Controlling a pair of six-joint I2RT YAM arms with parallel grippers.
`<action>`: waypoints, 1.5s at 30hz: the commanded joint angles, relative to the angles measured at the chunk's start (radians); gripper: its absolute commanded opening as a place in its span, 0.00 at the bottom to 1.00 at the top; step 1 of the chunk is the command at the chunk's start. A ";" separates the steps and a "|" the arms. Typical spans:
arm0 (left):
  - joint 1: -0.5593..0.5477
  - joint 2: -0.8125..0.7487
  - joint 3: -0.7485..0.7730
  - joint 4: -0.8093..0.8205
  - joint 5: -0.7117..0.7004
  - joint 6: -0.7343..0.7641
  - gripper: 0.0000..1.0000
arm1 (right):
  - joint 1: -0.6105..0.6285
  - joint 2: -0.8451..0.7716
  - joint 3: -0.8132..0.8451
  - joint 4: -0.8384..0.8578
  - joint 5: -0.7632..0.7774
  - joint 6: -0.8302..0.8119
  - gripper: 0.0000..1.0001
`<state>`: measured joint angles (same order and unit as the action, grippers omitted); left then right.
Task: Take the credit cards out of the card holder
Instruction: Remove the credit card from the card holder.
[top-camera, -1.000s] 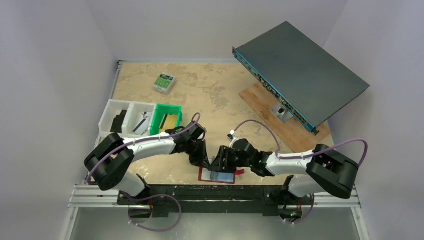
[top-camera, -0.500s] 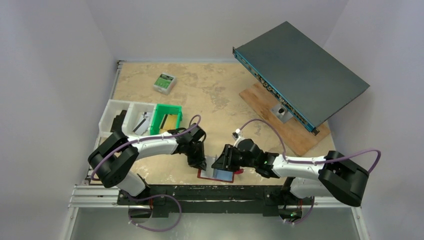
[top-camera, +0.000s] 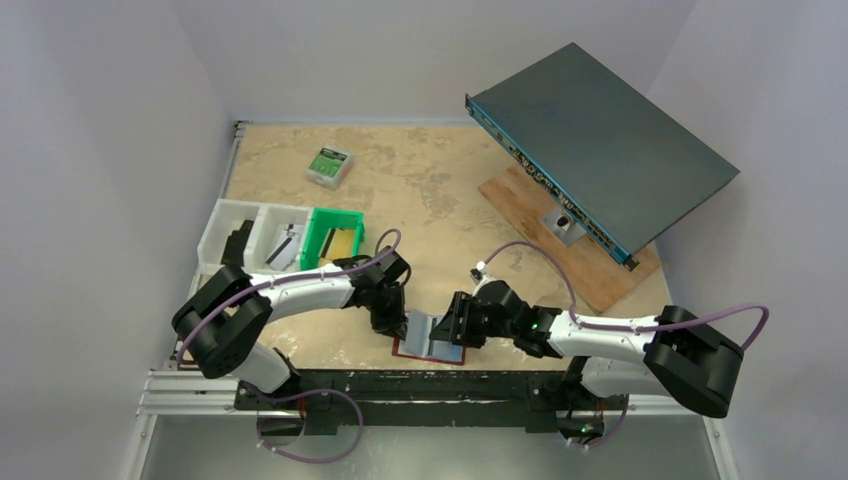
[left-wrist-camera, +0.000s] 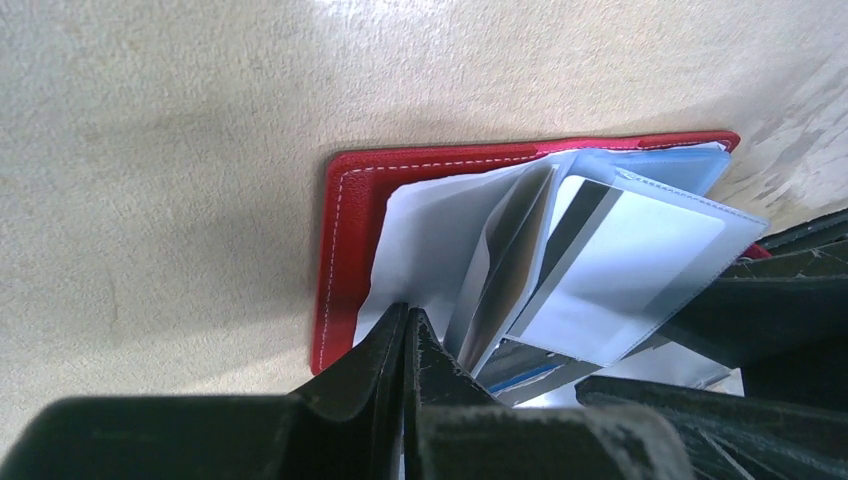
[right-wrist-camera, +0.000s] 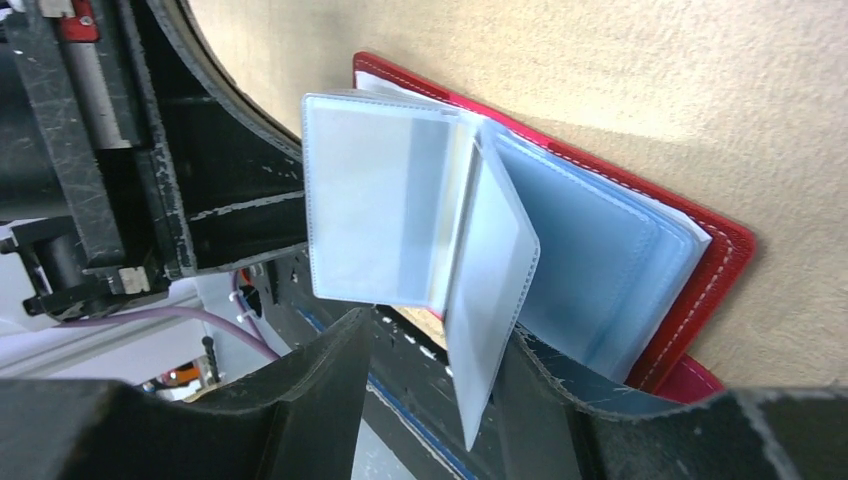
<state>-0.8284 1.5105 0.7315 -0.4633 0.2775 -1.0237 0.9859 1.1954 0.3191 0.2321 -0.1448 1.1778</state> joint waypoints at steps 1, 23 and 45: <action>-0.006 -0.030 0.042 -0.017 -0.019 0.033 0.00 | -0.007 -0.030 -0.004 -0.053 0.049 0.002 0.45; -0.005 -0.091 0.047 -0.111 -0.075 0.084 0.01 | -0.006 -0.014 0.003 -0.123 0.097 0.008 0.12; -0.014 -0.047 0.078 0.095 0.119 0.122 0.16 | -0.006 -0.073 0.032 -0.253 0.142 0.006 0.18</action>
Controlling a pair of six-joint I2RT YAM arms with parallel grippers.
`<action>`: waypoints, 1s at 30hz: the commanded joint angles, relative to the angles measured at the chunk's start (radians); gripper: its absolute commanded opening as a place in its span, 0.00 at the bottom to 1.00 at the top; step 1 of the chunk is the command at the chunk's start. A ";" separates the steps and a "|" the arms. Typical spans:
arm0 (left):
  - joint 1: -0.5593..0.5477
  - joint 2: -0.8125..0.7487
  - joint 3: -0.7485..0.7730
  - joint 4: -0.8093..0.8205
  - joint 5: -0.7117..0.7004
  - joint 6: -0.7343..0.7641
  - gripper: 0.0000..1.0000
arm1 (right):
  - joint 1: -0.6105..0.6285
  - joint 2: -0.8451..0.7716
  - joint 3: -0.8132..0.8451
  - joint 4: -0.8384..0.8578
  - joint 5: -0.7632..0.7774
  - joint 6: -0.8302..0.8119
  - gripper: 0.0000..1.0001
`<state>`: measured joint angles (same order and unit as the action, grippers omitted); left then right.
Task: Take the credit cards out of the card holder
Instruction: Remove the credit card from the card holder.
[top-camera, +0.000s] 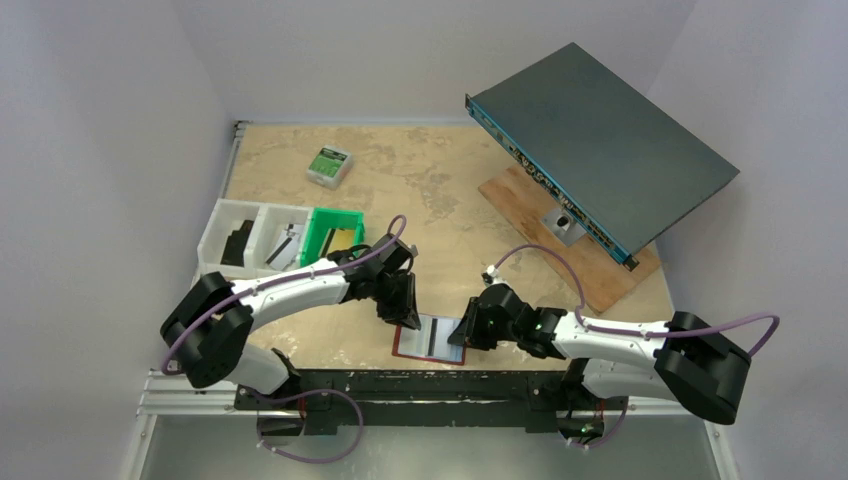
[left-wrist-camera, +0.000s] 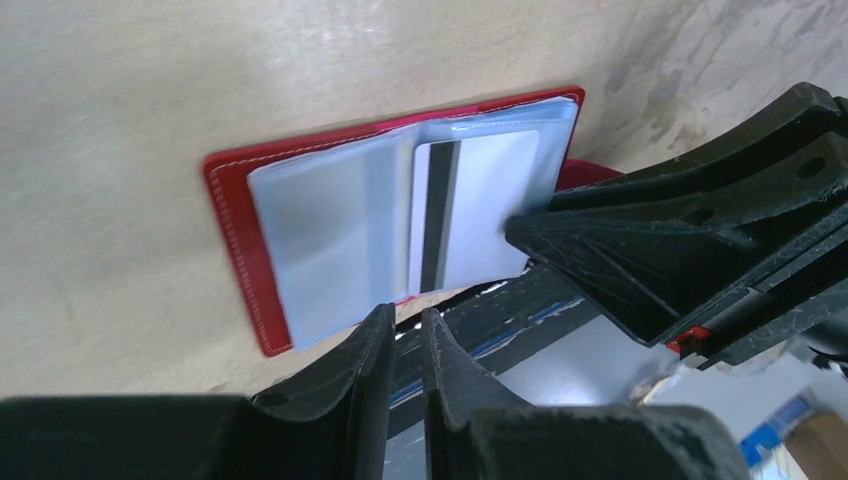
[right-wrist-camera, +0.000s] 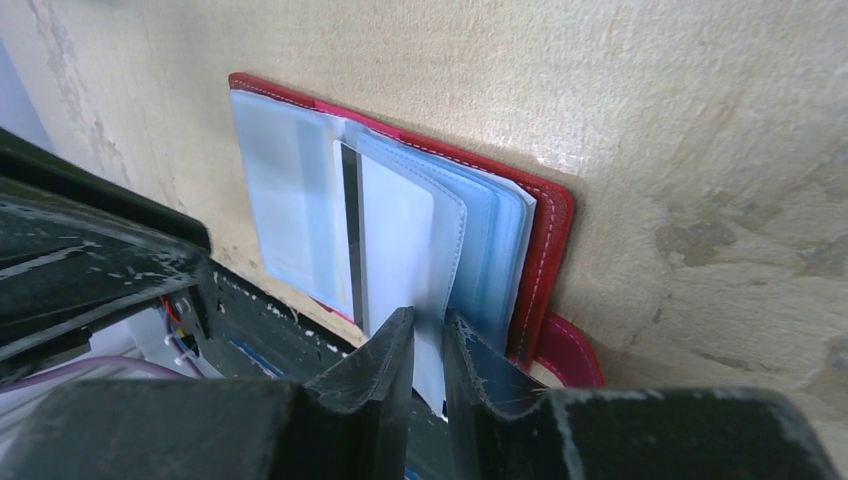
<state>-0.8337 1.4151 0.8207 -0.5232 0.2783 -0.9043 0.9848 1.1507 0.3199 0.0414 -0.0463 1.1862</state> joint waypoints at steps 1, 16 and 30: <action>-0.007 0.064 -0.012 0.173 0.129 0.000 0.16 | -0.005 -0.030 0.031 -0.067 0.044 -0.002 0.17; -0.009 0.206 -0.020 0.202 0.127 0.009 0.16 | -0.005 0.044 0.059 -0.115 0.064 -0.014 0.00; -0.008 0.260 -0.087 0.369 0.216 -0.044 0.25 | -0.005 0.130 0.103 -0.136 0.067 -0.056 0.00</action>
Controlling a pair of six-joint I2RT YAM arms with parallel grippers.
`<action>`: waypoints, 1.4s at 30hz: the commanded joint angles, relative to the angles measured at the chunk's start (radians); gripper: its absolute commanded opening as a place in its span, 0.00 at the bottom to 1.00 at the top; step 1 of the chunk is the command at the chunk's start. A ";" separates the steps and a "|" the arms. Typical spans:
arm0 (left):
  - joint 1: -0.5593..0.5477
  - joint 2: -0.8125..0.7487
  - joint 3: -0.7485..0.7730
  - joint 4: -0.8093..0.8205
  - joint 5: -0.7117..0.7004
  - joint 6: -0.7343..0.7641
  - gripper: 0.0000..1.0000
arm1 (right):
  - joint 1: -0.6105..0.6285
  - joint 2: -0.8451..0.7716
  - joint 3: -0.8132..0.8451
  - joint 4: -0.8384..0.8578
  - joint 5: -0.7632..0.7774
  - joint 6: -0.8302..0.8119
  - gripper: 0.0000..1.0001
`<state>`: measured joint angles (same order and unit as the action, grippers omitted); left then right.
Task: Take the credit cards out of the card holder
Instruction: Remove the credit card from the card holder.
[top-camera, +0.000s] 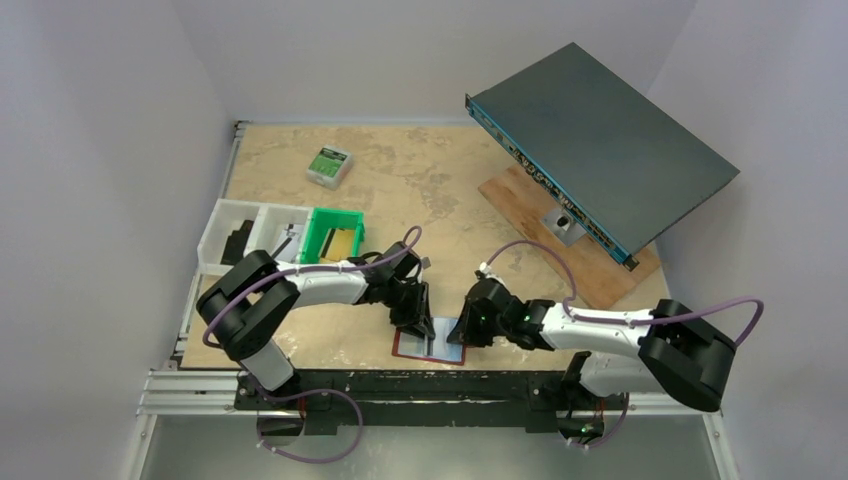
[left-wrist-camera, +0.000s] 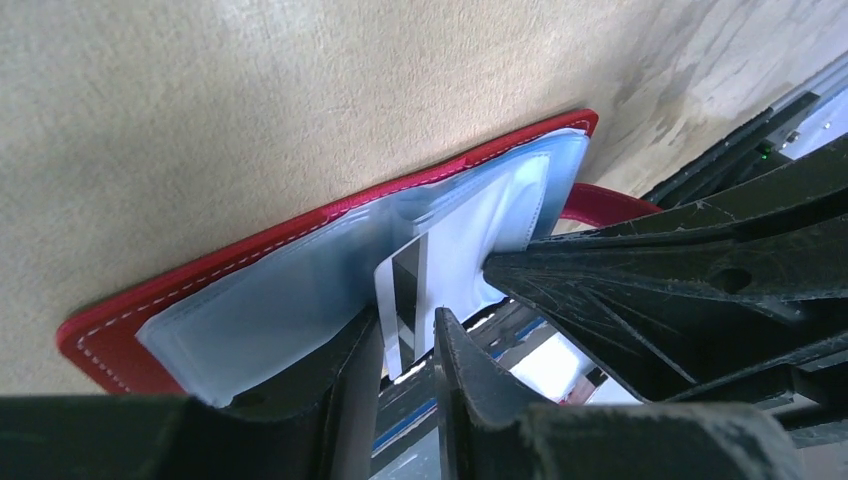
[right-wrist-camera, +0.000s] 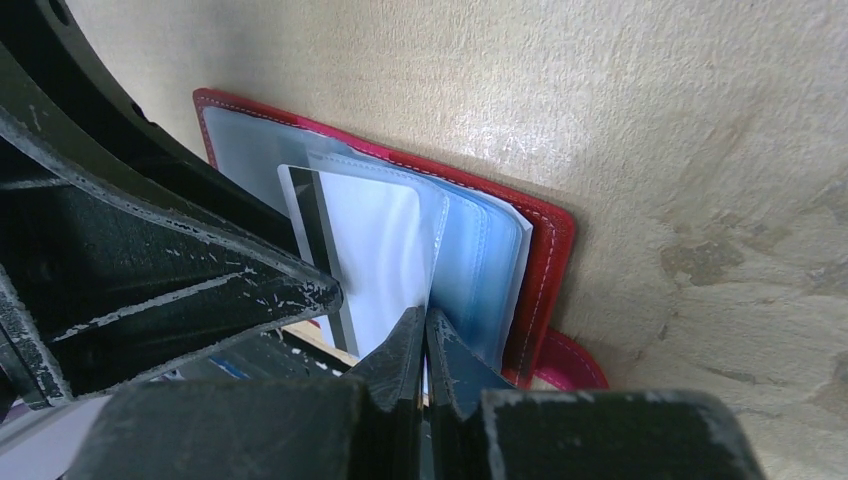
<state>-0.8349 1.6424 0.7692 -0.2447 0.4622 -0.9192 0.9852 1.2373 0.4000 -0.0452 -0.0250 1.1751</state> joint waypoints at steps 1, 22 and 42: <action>-0.008 0.035 -0.041 0.105 0.038 -0.037 0.25 | -0.005 0.050 0.028 -0.045 0.046 -0.051 0.00; 0.037 -0.092 -0.085 0.048 0.049 -0.028 0.00 | -0.005 0.031 0.001 -0.104 0.097 -0.018 0.00; 0.119 -0.301 -0.042 -0.264 -0.066 0.133 0.00 | -0.008 -0.030 0.042 -0.160 0.116 -0.042 0.02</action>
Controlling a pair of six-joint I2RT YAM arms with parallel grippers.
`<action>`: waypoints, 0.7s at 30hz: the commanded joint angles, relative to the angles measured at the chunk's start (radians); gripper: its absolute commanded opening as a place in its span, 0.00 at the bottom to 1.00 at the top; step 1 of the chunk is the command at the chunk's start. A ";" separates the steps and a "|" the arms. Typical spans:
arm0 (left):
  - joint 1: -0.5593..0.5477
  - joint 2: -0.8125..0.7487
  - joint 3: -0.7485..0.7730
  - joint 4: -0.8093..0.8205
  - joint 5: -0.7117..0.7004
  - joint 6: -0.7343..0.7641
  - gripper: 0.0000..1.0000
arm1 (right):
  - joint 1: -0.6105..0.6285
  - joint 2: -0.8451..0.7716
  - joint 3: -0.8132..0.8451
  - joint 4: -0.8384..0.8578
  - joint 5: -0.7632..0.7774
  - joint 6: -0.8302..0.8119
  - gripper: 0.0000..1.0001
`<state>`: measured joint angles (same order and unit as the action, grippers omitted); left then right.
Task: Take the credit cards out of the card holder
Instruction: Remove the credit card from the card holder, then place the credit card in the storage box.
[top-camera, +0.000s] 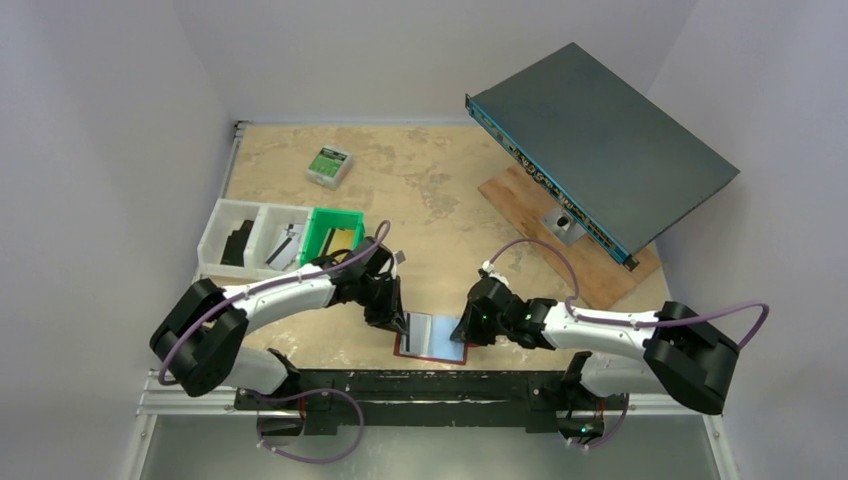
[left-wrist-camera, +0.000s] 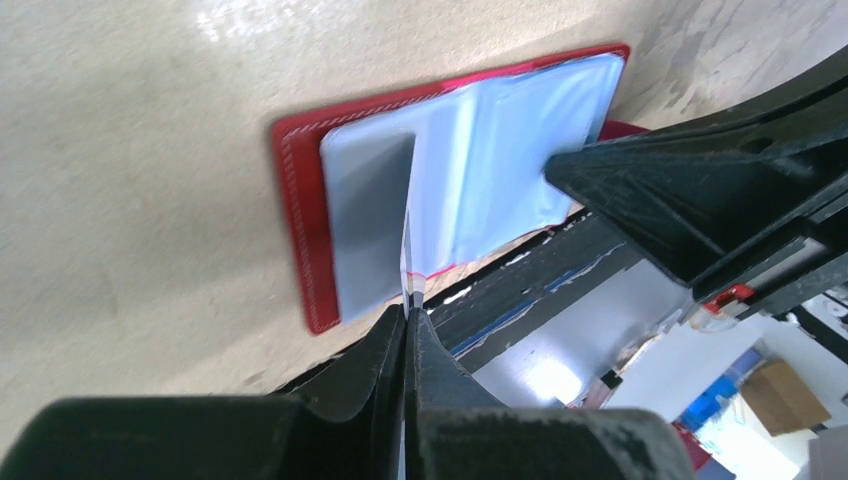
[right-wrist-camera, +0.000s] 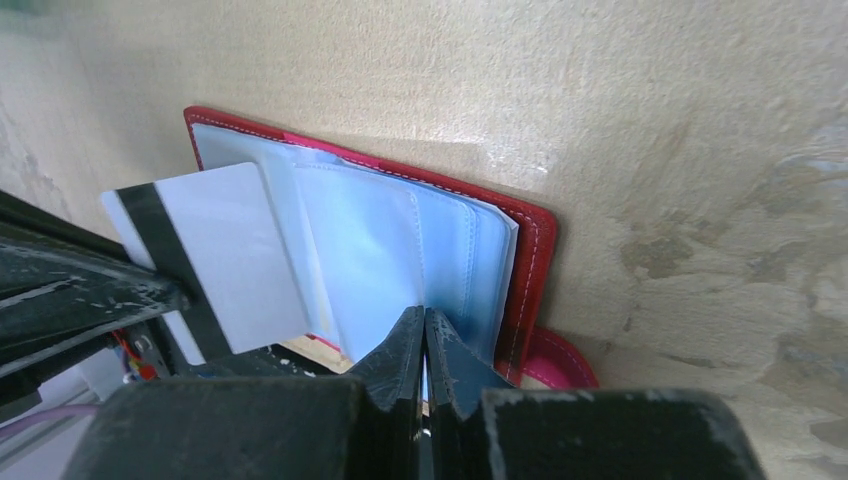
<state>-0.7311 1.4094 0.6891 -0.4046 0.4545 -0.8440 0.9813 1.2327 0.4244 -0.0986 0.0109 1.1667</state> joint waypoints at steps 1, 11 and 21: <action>0.018 -0.085 0.044 -0.119 -0.063 0.065 0.00 | -0.004 -0.033 0.026 -0.115 0.080 -0.036 0.04; 0.030 -0.212 0.150 -0.276 -0.120 0.119 0.00 | -0.003 -0.141 0.158 -0.193 0.085 -0.085 0.69; 0.126 -0.268 0.458 -0.662 -0.606 0.220 0.00 | -0.003 -0.130 0.263 -0.203 0.109 -0.153 0.99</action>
<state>-0.6483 1.1652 0.9920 -0.8742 0.1383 -0.6933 0.9806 1.0874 0.6308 -0.2924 0.0849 1.0664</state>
